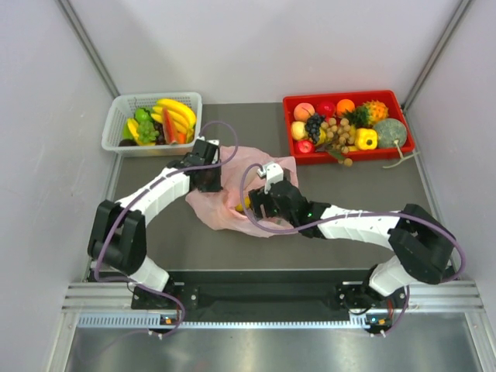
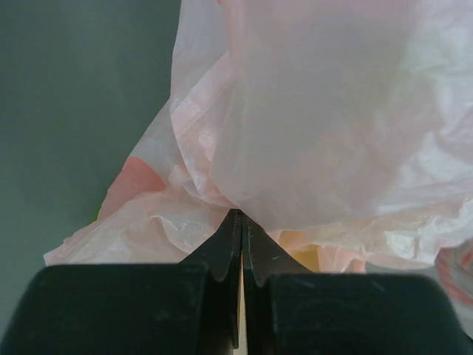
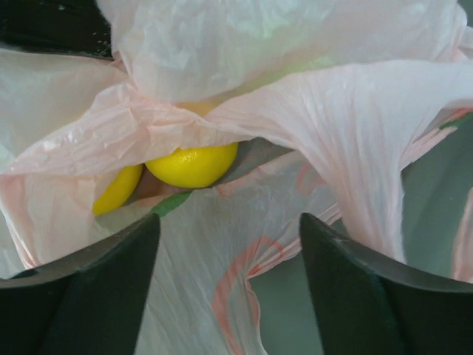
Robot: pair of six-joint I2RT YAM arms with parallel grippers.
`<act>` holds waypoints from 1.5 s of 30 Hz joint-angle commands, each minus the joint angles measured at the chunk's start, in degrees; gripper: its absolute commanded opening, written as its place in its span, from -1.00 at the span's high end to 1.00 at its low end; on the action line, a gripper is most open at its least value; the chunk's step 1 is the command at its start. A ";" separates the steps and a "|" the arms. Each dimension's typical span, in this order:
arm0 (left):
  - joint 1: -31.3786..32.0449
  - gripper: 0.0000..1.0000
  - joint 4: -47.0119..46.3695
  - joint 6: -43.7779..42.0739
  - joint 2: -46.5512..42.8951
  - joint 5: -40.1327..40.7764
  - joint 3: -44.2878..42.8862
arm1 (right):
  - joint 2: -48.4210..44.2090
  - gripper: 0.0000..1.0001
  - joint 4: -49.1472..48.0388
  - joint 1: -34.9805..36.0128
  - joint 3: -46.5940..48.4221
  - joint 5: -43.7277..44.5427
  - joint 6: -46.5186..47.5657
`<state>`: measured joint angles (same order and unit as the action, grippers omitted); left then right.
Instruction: Untie the knot of the plastic bag and take out the fruit
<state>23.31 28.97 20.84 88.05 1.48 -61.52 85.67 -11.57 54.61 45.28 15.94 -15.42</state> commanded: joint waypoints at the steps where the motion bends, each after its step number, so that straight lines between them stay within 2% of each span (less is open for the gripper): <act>1: -0.28 1.00 -3.92 -0.36 3.43 0.99 -3.26 | -0.24 -0.45 2.25 -1.00 1.65 -0.91 1.88; 3: -0.28 1.00 -4.45 -0.01 4.67 0.99 -3.26 | 0.81 -0.23 3.04 -1.00 2.97 -2.58 2.32; 4: -0.37 1.00 -4.54 0.08 5.11 0.99 -3.26 | 0.99 0.00 3.13 -1.00 3.15 -3.28 2.41; 5: -0.28 1.00 -4.62 0.34 5.81 0.46 -3.26 | 1.08 0.13 2.96 -1.00 3.15 -4.68 2.33; 6: -0.37 1.00 -5.06 0.34 5.90 -0.06 -3.09 | 1.17 0.41 2.79 -1.00 2.98 -5.13 2.15; 10: -0.37 1.00 -7.25 1.13 5.73 -0.51 -0.98 | 2.31 0.99 2.35 -1.00 2.62 -5.84 1.62; 19: -0.20 1.00 -12.45 2.80 5.11 -6.04 5.35 | 10.39 0.95 2.79 -4.25 10.09 -1.01 0.57; 22: 0.16 1.00 -13.41 3.07 4.59 -7.01 6.84 | 10.84 0.86 1.21 -5.21 12.19 -0.21 1.18; 23: 0.24 1.00 -13.94 2.98 4.50 -7.10 7.63 | 10.92 0.80 0.94 -5.22 12.81 0.22 1.53; 24: 0.42 1.00 -14.03 3.06 4.32 -7.01 7.90 | 11.71 0.61 1.20 -5.65 14.39 0.40 1.79; 26: 0.42 1.00 -14.29 3.24 4.32 -7.10 8.17 | 13.11 0.52 2.25 -6.27 16.59 0.06 2.32; 27: 0.42 1.00 -14.29 3.24 4.41 -7.19 8.17 | 14.51 0.30 2.78 -7.05 18.60 -0.56 2.50; 30: 0.42 1.00 -14.47 3.33 4.41 -7.28 7.99 | 16.45 0.03 2.70 -7.94 20.63 -2.85 2.94; 31: 0.42 1.00 -14.56 3.33 4.32 -7.10 8.08 | 16.90 -0.17 2.52 -7.85 20.99 -3.54 3.11; 33: 0.42 1.00 -14.73 3.33 4.15 -7.19 8.25 | 18.47 -0.42 2.43 -8.38 22.21 -4.08 3.55; 36: 0.42 1.00 -15.17 3.33 3.88 -7.19 8.52 | 20.93 -0.57 2.87 -8.73 24.23 -4.60 4.17; 44: 0.42 1.00 -15.35 3.15 4.32 -6.66 8.87 | 24.45 -0.75 1.20 -9.26 25.56 -5.84 4.26; 45: 0.42 1.00 -15.52 3.15 4.58 -6.83 8.87 | 24.81 -0.87 1.29 -9.35 25.82 -5.84 4.08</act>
<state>23.51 15.88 23.92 94.24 -5.10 -53.10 109.71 -7.77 45.93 68.79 11.11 -11.66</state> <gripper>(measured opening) 0.011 0.899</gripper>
